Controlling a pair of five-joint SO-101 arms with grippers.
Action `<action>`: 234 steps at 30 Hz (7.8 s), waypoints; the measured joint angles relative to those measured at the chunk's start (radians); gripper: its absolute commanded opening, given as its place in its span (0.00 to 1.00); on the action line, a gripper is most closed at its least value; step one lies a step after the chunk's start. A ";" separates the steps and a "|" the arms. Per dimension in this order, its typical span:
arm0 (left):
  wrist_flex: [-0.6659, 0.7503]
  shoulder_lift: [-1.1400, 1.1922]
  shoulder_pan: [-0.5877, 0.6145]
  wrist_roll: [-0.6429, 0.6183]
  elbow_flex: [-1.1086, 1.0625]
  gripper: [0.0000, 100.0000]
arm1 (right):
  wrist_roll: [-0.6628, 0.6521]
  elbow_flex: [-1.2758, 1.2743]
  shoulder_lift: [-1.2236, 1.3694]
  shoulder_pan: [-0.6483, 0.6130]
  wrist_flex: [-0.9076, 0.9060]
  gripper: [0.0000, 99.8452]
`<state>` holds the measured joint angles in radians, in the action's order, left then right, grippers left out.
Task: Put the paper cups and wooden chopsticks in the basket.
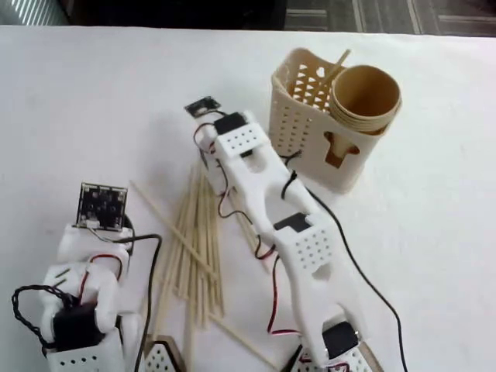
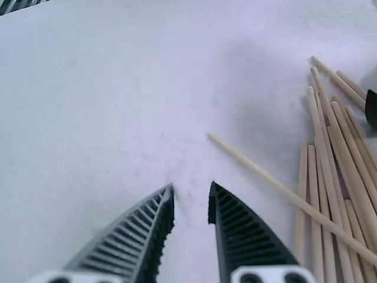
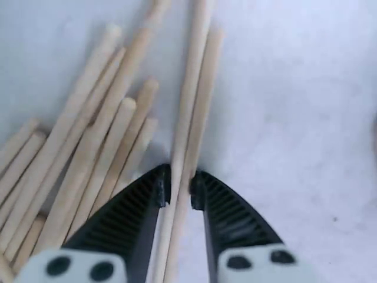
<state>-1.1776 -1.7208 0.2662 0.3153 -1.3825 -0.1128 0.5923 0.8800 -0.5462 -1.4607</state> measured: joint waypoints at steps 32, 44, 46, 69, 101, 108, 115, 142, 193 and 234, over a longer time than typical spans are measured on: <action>0.000 0.000 0.000 0.000 0.000 0.11 | -0.060 0.322 0.041 0.020 -0.244 0.02; 0.000 0.000 0.000 0.000 0.000 0.11 | -0.061 0.351 0.158 0.014 -0.215 0.01; 0.000 0.000 0.000 0.000 0.000 0.11 | -0.061 0.361 0.173 0.017 -0.215 0.02; 0.005 0.000 0.000 0.000 0.000 0.11 | -0.061 0.344 -0.114 0.040 -0.247 0.02; 0.018 0.000 0.000 0.000 0.000 0.11 | 0.127 0.262 -0.867 0.407 0.393 0.02; 0.018 0.000 0.000 0.000 0.000 0.11 | 0.127 0.132 -0.865 0.410 0.517 0.02; 0.018 0.000 0.000 0.000 0.000 0.11 | 0.106 -0.170 -0.862 0.425 0.764 0.02; 0.002 0.002 0.000 0.000 0.104 0.11 | 0.077 -0.276 -1.163 0.325 0.176 0.02; -0.095 2.167 -0.336 -0.026 1.376 0.18 | 0.164 -1.372 -1.309 0.331 0.689 0.02; -0.186 2.282 -0.342 -0.077 1.476 0.13 | 0.164 -1.373 -1.309 0.365 0.689 0.02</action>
<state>-1.3633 0.5608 -0.0760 0.2386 0.0936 0.0514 -0.7810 -0.4289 -0.1811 -0.7718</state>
